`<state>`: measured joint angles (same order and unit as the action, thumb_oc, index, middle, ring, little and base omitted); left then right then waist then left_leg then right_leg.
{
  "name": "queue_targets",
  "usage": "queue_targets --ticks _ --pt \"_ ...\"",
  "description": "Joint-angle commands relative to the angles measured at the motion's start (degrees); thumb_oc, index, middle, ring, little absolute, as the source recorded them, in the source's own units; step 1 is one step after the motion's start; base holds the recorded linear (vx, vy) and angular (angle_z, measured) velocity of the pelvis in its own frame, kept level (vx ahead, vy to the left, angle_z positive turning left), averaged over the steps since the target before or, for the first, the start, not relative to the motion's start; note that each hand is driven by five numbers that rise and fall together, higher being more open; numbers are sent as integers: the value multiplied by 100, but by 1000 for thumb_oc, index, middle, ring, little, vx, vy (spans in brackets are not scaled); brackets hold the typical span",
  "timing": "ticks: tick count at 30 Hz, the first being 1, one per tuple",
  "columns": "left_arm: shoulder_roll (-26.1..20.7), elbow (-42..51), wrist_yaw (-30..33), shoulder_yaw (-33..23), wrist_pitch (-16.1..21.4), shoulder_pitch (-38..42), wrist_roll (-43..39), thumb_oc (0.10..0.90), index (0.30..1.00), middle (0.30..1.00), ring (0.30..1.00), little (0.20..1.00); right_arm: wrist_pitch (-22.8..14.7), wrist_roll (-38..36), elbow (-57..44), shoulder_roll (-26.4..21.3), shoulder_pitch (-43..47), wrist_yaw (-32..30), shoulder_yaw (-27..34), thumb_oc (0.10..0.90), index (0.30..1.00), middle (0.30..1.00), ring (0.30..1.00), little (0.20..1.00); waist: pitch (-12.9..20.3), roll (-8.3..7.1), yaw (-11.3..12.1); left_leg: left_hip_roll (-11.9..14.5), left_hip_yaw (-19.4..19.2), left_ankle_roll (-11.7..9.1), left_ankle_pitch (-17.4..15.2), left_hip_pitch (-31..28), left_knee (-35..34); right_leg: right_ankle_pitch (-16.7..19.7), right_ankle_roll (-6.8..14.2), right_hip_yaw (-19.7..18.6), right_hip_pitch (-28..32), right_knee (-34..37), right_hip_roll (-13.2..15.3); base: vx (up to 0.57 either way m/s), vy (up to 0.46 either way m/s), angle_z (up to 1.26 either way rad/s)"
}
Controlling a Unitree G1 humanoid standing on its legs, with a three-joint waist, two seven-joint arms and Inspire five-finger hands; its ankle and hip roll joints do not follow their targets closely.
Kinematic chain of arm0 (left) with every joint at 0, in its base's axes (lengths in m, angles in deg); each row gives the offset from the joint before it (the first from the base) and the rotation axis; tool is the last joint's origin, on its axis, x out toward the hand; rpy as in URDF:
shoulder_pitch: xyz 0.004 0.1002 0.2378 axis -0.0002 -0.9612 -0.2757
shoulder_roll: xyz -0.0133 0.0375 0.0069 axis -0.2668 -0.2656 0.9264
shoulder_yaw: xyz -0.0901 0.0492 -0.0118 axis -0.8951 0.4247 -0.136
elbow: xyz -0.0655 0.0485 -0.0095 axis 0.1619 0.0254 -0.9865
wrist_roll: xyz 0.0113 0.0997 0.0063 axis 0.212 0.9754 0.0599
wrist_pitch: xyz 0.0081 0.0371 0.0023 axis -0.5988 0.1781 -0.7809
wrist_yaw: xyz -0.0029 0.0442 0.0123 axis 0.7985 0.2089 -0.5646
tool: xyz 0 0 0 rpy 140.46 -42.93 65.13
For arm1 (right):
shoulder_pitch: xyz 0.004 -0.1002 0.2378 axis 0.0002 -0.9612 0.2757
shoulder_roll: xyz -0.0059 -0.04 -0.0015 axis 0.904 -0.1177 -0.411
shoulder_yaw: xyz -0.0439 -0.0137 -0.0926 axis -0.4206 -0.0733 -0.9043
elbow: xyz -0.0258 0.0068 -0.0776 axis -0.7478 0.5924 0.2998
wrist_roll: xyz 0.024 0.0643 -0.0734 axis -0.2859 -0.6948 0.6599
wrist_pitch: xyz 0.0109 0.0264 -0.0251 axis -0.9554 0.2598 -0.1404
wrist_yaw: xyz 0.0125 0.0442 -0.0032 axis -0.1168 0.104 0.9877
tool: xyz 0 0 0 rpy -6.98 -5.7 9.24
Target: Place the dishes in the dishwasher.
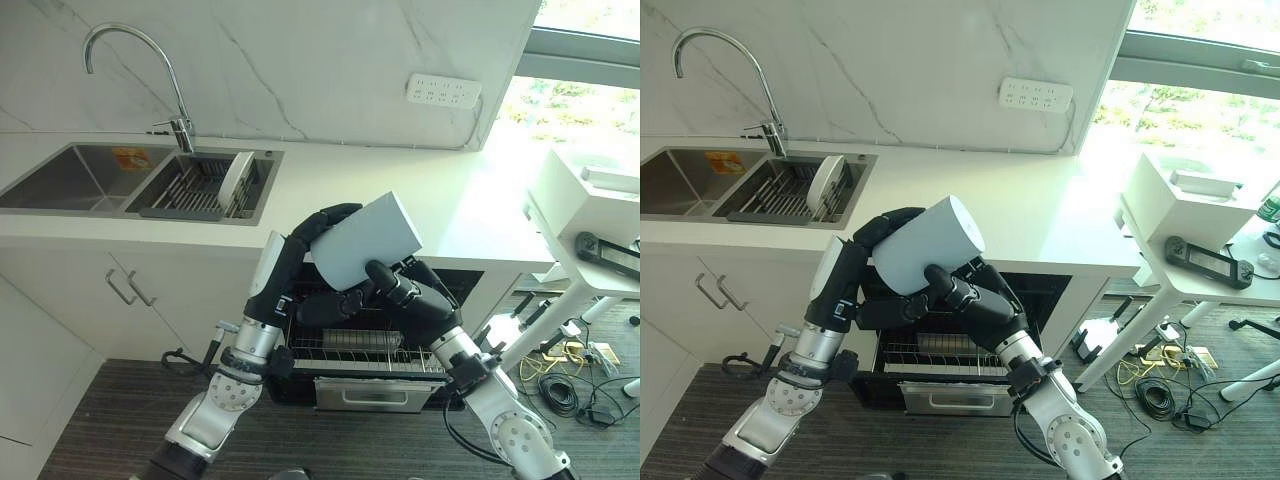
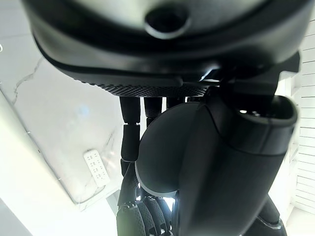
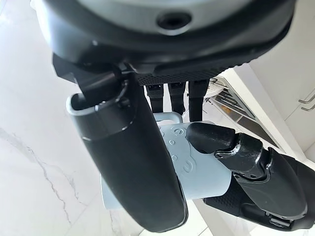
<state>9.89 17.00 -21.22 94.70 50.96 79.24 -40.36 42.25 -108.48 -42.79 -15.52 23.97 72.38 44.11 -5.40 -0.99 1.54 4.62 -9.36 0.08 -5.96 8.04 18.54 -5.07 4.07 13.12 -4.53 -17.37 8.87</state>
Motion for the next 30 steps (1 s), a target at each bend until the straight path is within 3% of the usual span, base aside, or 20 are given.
queue_targets --ticks 1,2,19,30 --pt "-18 127 -359 605 535 399 227 400 300 300 300 300 -647 -466 -1019 637 1049 611 347 455 382 382 382 382 110 -77 -67 186 102 -153 -1064 -537 -135 -622 379 41 124 18 86 0 0 0" --pt "-21 138 -389 604 509 414 252 400 300 300 300 300 -621 -454 -1034 629 1061 580 352 800 900 900 900 900 108 -75 -71 189 101 -155 -1063 -534 -135 -620 378 38 121 18 86 0 0 0" --pt "-152 -49 -76 814 522 604 1031 400 300 300 300 300 -595 -165 -1084 565 1392 233 372 800 900 900 900 900 122 -49 -93 199 91 -173 -1071 -544 -135 -637 364 16 123 18 65 0 0 0" --pt "-234 -52 91 860 547 703 1326 400 300 300 300 300 -719 -381 -1160 579 1526 -130 462 800 900 900 900 900 149 -20 -104 201 92 -176 -1075 -549 -135 -643 360 22 134 18 67 0 0 0"
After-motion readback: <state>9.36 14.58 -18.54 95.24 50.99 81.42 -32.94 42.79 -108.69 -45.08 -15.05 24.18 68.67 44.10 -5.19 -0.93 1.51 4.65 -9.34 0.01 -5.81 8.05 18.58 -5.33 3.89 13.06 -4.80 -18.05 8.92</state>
